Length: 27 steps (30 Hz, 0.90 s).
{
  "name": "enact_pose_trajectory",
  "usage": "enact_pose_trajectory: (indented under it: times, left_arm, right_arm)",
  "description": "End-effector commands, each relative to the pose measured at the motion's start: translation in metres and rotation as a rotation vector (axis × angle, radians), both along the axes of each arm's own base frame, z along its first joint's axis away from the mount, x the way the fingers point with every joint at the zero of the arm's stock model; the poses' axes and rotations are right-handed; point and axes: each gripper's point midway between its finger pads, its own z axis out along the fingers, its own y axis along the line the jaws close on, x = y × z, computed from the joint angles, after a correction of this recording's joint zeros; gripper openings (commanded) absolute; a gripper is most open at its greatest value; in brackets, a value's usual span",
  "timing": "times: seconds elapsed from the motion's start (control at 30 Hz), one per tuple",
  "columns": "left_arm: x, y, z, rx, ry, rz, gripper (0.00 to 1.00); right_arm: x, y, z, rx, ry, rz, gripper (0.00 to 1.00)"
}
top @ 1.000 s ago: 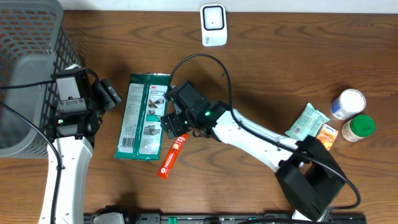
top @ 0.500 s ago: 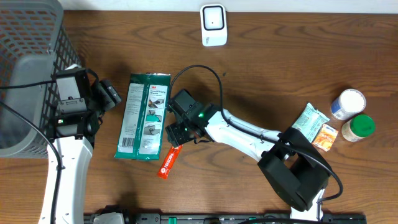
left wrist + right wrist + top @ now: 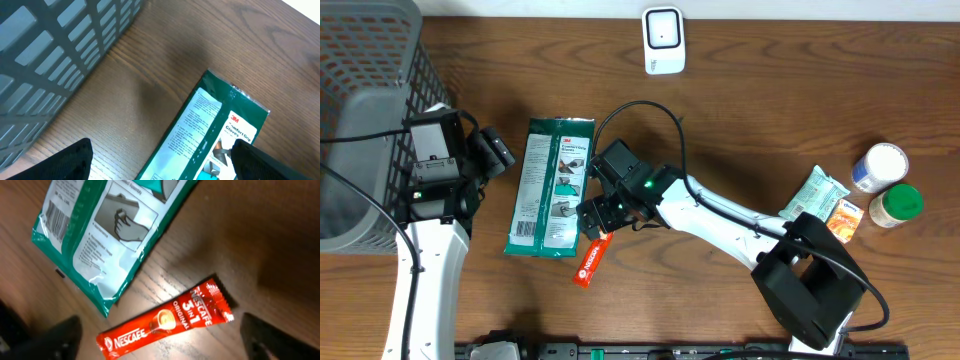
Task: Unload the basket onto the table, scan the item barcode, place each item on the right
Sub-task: 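Lower the right gripper over the red Nescafé stick and align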
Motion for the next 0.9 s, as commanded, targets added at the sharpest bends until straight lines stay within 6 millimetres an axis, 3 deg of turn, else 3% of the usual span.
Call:
enact_pose_trajectory:
  times: [0.0, 0.07, 0.13, 0.2, 0.4, 0.67, 0.87]
  left_arm:
    - [0.003, 0.004, 0.014, 0.01, -0.034, 0.016, 0.89]
    - [0.003, 0.004, 0.014, 0.01, -0.034, 0.016, 0.88]
    - [0.003, 0.004, 0.014, 0.01, -0.034, 0.016, 0.88]
    - [0.003, 0.004, 0.014, 0.01, -0.034, 0.016, 0.88]
    - [0.003, 0.004, 0.014, 0.01, -0.034, 0.016, 0.88]
    - [0.003, 0.004, 0.014, 0.01, -0.034, 0.016, 0.88]
    - [0.003, 0.004, 0.014, 0.01, -0.034, 0.016, 0.88]
  right_arm:
    - [-0.004, 0.006, 0.013, 0.036, 0.003, 0.011, 0.99]
    - [-0.006, 0.008, 0.013, 0.039, 0.008, 0.017, 0.99]
    - [-0.006, 0.007, 0.012, 0.031, 0.0, 0.015, 0.72]
    - [-0.007, 0.008, 0.012, 0.029, 0.0, 0.016, 0.58]
    - [-0.012, 0.011, 0.009, 0.003, -0.008, -0.004, 0.56]
    - [-0.004, 0.001, 0.0, -0.106, -0.07, -0.173, 0.42]
    - [-0.008, 0.002, -0.02, -0.158, -0.084, -0.18, 0.37]
